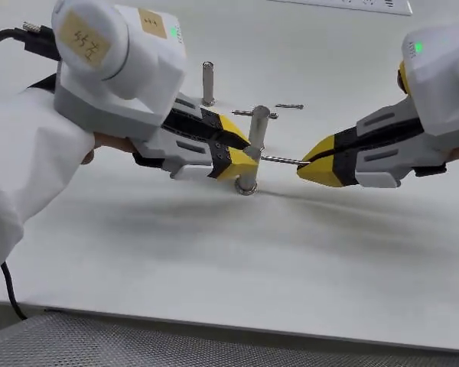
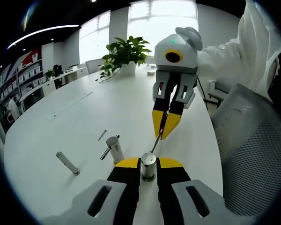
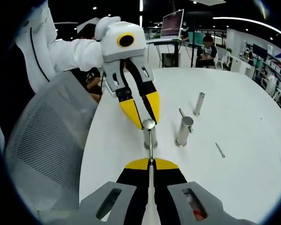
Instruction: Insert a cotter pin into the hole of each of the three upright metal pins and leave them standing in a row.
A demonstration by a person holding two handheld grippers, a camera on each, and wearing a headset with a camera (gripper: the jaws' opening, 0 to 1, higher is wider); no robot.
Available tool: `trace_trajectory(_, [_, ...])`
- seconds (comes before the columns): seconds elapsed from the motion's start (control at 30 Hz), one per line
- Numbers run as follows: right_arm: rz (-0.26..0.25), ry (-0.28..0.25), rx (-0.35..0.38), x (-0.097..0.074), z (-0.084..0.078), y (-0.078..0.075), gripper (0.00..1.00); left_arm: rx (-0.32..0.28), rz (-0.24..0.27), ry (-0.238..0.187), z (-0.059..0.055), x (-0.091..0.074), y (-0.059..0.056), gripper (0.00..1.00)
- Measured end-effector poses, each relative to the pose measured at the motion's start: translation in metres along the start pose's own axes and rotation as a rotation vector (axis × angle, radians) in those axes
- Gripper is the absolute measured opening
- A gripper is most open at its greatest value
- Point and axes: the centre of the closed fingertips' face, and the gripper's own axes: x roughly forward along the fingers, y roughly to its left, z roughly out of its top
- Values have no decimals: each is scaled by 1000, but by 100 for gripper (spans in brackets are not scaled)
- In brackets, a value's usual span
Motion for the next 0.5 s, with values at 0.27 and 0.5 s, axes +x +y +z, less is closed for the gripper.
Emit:
trace_trajectory(0.27, [8, 6, -8, 1, -5, -5, 0, -33, -1, 0, -1, 0, 3, 10])
trace_trajectory(0.5, [12, 0, -8, 2, -3, -4, 0, -45, -4, -1, -4, 0, 7, 10])
